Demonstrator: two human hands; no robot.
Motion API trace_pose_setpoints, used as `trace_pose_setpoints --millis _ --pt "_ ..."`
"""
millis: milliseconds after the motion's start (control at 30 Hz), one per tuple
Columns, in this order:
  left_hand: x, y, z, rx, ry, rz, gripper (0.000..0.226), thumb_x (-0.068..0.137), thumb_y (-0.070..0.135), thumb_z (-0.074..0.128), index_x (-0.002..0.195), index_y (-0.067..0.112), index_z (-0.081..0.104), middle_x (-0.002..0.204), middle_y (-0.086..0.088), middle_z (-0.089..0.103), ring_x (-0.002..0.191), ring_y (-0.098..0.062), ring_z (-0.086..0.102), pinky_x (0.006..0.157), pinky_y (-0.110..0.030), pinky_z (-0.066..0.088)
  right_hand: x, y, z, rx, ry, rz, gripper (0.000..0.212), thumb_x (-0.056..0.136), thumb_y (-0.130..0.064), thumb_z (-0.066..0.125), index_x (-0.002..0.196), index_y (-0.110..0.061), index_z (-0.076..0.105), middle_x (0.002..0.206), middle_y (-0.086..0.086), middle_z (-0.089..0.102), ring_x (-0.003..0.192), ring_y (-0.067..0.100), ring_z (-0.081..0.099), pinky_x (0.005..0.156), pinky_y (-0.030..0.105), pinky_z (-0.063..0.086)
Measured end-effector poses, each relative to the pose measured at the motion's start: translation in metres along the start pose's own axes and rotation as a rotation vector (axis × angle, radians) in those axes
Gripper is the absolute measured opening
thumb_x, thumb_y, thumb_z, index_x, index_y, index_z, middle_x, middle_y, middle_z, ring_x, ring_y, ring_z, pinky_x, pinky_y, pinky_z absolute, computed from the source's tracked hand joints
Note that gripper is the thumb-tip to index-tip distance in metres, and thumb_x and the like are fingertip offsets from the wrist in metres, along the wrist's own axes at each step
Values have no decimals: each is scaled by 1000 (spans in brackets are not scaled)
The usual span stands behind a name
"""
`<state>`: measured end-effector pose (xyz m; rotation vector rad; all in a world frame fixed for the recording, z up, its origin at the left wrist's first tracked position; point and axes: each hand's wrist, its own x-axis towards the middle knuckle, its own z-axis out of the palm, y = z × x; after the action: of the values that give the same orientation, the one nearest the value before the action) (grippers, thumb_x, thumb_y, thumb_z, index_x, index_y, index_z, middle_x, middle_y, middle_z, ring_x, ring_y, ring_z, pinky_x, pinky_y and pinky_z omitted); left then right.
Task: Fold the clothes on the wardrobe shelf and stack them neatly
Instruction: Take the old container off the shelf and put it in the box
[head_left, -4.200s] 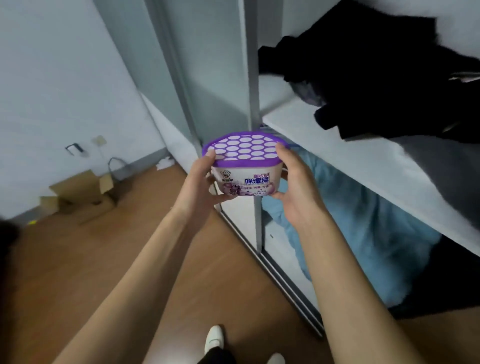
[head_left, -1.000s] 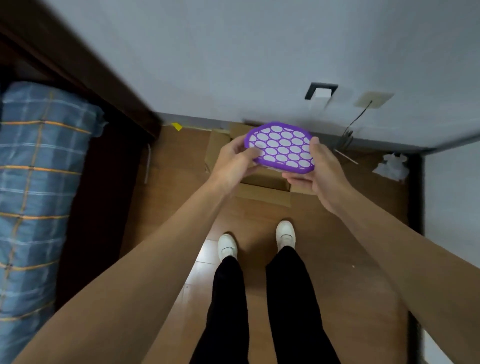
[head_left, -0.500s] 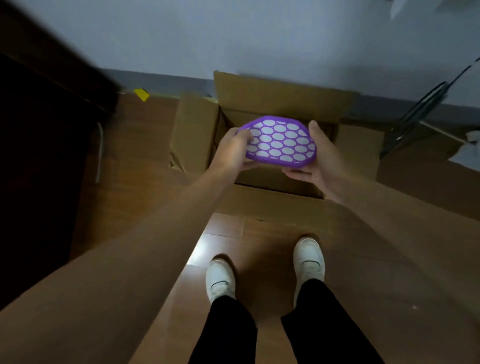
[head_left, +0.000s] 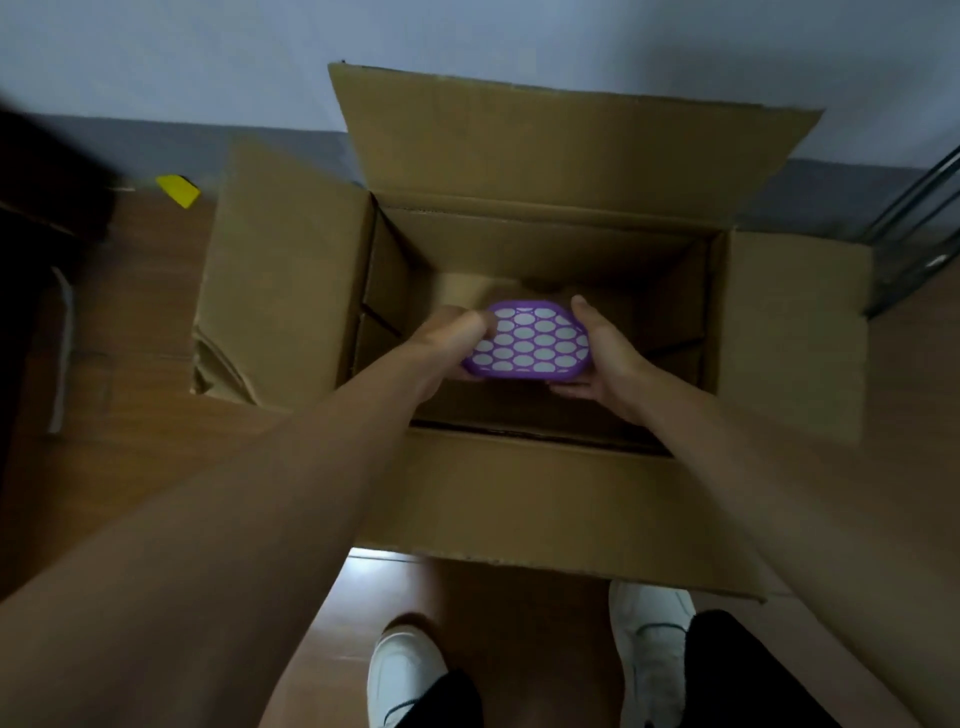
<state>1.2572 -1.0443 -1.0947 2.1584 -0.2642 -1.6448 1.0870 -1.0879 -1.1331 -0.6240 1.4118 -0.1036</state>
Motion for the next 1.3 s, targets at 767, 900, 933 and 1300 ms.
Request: trace_pose_setpoints --millis 767,900,933,1300 --pt "-302 103 -72 -277 38 108 52 98 8 49 147 19 34 102 -4 61 87 -20 63 81 -38 54 -313 -152 11 -344 230 -242 29 104 -43 38 107 -21 57 96 0 60 97 23 60 97 47 51" --pt "-440 143 -98 -398 17 187 41 98 5 50 138 12 45 109 -8 69 89 -26 66 87 -40 55 -441 -217 17 -270 147 -345 18 102 -31 47 109 -22 61 104 -4 65 93 13 66 72 29 55" --pt "-473 149 -104 -431 20 219 37 98 4 49 134 8 49 106 -8 71 87 -26 66 83 -37 56 -469 -230 19 -256 114 -379 16 101 -28 49 108 -21 62 107 -3 66 94 13 67 71 26 54" --pt "-718 92 -131 -751 316 339 22 96 8 57 116 12 65 102 -7 76 91 -22 73 85 -37 58 -638 -222 -10 -456 -155 -326 10 95 -12 59 92 -18 67 105 13 71 82 21 69 68 30 55"
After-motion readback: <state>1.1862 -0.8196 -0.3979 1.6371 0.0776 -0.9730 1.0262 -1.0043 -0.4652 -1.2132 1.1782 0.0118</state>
